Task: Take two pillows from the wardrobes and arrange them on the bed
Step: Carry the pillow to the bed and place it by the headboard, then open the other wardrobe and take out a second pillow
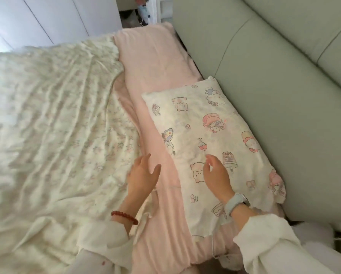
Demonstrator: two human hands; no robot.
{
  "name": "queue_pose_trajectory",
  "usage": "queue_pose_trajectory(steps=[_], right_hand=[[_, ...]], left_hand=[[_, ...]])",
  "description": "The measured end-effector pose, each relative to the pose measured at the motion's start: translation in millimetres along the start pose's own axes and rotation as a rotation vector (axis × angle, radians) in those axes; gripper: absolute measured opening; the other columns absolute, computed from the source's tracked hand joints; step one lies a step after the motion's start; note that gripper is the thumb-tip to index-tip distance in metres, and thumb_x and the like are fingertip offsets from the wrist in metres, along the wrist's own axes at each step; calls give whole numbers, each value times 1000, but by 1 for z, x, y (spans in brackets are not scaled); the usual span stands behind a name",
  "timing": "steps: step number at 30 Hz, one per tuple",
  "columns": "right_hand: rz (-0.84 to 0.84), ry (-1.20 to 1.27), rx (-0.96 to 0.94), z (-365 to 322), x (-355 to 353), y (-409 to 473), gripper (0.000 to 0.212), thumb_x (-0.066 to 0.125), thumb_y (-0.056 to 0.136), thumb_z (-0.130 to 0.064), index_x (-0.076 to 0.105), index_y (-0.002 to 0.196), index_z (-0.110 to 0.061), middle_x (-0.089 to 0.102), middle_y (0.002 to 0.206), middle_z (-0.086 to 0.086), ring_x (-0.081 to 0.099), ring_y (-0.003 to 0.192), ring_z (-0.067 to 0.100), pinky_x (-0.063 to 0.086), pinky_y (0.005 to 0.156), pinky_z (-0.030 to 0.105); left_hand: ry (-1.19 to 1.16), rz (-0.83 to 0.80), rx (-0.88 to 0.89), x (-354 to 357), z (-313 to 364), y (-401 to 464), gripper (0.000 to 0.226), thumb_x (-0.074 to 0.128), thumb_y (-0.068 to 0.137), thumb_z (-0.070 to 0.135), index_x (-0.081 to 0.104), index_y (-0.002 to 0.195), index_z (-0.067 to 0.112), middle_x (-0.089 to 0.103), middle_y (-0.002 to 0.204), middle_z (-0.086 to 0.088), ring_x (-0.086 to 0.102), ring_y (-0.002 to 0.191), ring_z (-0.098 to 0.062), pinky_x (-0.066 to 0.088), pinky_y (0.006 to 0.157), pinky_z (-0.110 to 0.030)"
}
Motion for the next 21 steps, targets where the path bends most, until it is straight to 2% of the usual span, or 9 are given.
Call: queue_pose_trajectory(steps=[3, 7, 9, 14, 17, 21], right_hand=[[-97, 120, -97, -76, 58, -61, 30, 39, 94, -13, 50, 121, -11, 58, 121, 14, 52, 115, 26, 34, 86, 25], [-234, 164, -214, -162, 144, -165, 30, 40, 95, -19, 51, 122, -13, 57, 126, 8, 51, 116, 20, 33, 88, 21], [-311, 185, -264, -196, 191, -222, 29, 40, 95, -17, 52, 121, -13, 58, 125, 8, 52, 111, 16, 35, 88, 22], [-539, 150, -353, -260, 312, -350, 28, 41, 94, -17, 54, 119, -13, 60, 121, 6, 51, 103, 10, 36, 87, 21], [-650, 93, -425, -291, 371, -405, 28, 41, 94, -18, 53, 120, -13, 60, 121, 6, 53, 108, 13, 37, 89, 22], [-806, -13, -517, -329, 446, -462, 30, 41, 95, -21, 52, 121, -15, 57, 125, 5, 50, 109, 10, 36, 92, 24]], left_hand=[[-65, 137, 17, -85, -44, -50, 46, 54, 89, 32, 45, 131, 16, 46, 137, -9, 45, 122, -27, 38, 101, -46], [-114, 281, -28, -186, -144, -141, 41, 54, 90, 29, 48, 128, 16, 49, 133, -8, 46, 121, -25, 38, 98, -38], [-149, 340, -114, -230, -212, -192, 41, 56, 89, 27, 49, 127, 13, 51, 131, -10, 48, 119, -25, 38, 95, -32], [-180, 510, -390, -321, -373, -316, 40, 54, 90, 28, 50, 127, 11, 52, 130, -14, 50, 116, -27, 39, 93, -36], [-208, 585, -508, -351, -441, -376, 39, 55, 90, 25, 51, 125, 9, 54, 129, -14, 51, 114, -28, 37, 90, -31], [-319, 680, -680, -372, -516, -442, 39, 54, 90, 24, 50, 126, 9, 52, 130, -14, 50, 116, -28, 37, 93, -34]])
Point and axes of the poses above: each hand's wrist, its own y-axis towards the middle knuckle, its own x-axis out of the palm, z = x × y, the point moved 9 cm from there along y, towards the middle knuckle
